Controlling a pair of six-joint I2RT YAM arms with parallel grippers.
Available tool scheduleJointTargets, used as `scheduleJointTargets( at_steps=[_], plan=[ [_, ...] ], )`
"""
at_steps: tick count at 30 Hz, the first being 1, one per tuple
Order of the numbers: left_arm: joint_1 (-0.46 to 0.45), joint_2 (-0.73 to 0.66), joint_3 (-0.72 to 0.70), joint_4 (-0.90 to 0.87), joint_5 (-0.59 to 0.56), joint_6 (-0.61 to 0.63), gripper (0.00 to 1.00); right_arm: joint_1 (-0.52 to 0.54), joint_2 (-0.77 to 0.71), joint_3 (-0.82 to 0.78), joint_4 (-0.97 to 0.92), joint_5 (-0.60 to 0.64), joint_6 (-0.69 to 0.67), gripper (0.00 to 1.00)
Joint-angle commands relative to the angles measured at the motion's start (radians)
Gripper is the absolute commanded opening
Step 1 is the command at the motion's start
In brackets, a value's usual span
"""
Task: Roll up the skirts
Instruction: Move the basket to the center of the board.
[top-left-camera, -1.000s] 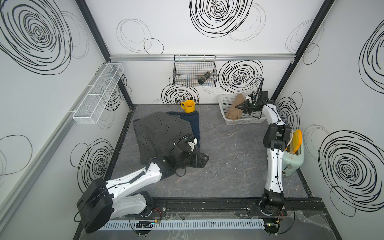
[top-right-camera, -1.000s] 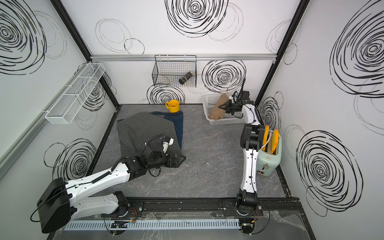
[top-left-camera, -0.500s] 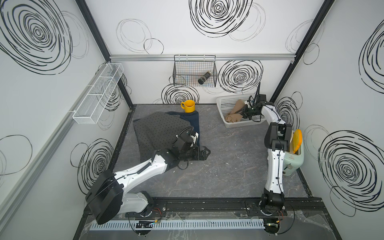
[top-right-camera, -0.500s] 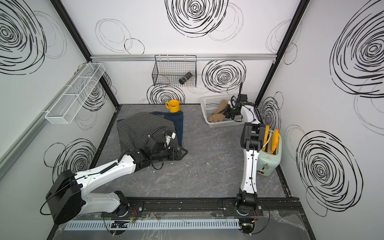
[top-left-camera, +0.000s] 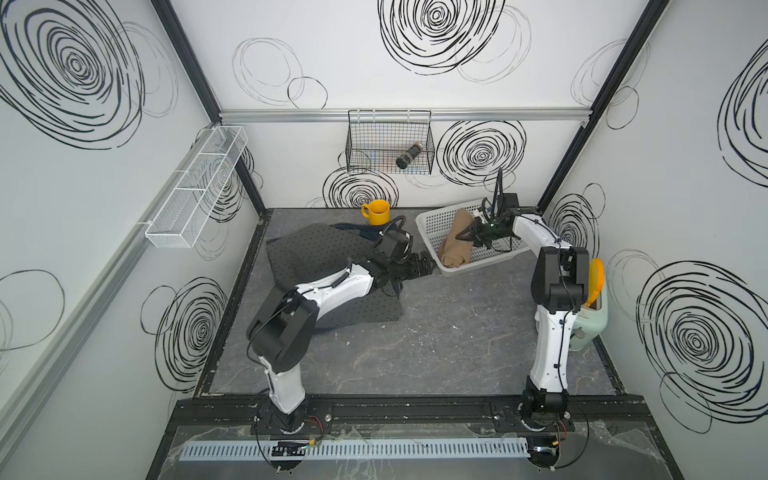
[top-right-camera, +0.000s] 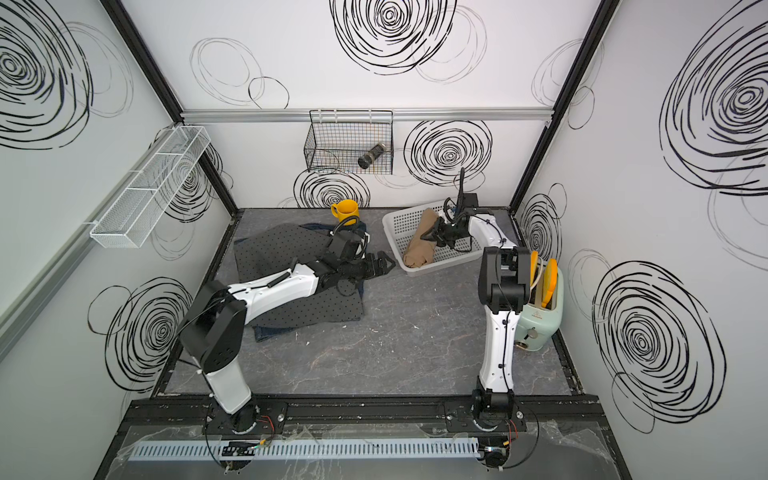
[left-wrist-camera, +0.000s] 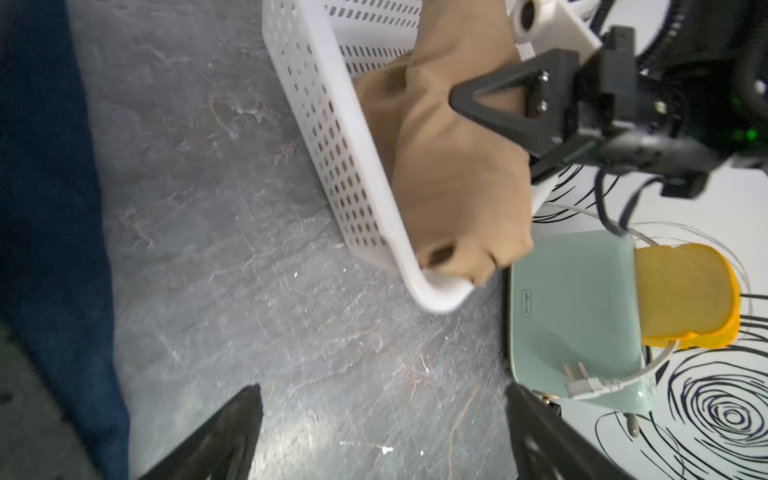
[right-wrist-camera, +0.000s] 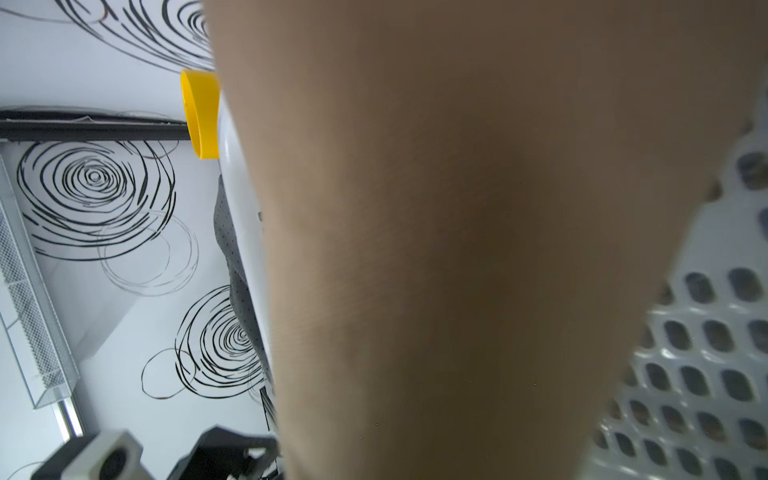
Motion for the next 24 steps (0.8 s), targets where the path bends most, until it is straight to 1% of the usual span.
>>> scheduleJointTargets(
  at_steps=[1,4,6,9,11,13,15,17,20,22,24],
  plan=[
    [0.013,0.077,0.135,0.006,-0.02,0.032,0.88,0.009,-0.099,-0.069,0.036,-0.004,-0.026,0.0],
    [0.024,0.147,0.207,-0.015,-0.041,0.055,0.76,0.011,-0.149,-0.143,0.053,0.001,-0.029,0.0],
    [0.024,0.197,0.257,-0.045,-0.046,0.07,0.71,0.014,-0.188,-0.204,0.085,-0.01,-0.018,0.0],
    [0.024,0.253,0.307,-0.067,-0.025,0.078,0.54,0.036,-0.243,-0.284,0.117,-0.004,-0.007,0.0],
    [0.023,0.268,0.32,-0.076,-0.032,0.096,0.48,0.051,-0.277,-0.332,0.137,-0.008,-0.001,0.0],
    [0.025,0.29,0.352,-0.118,-0.05,0.139,0.38,0.068,-0.309,-0.364,0.143,-0.006,0.004,0.0],
    [0.034,0.306,0.374,-0.15,-0.056,0.181,0.3,0.09,-0.336,-0.375,0.138,0.014,-0.001,0.0],
    [0.048,0.311,0.389,-0.16,-0.054,0.222,0.26,0.103,-0.353,-0.375,0.123,0.033,-0.001,0.0],
    [0.054,0.321,0.451,-0.207,-0.075,0.282,0.25,0.104,-0.367,-0.388,0.147,-0.013,0.009,0.0],
    [0.056,0.336,0.514,-0.235,-0.058,0.303,0.2,0.094,-0.348,-0.368,0.126,-0.009,0.0,0.0],
    [0.055,0.359,0.563,-0.255,-0.051,0.307,0.18,0.086,-0.321,-0.349,0.104,-0.029,-0.017,0.0]
  ],
)
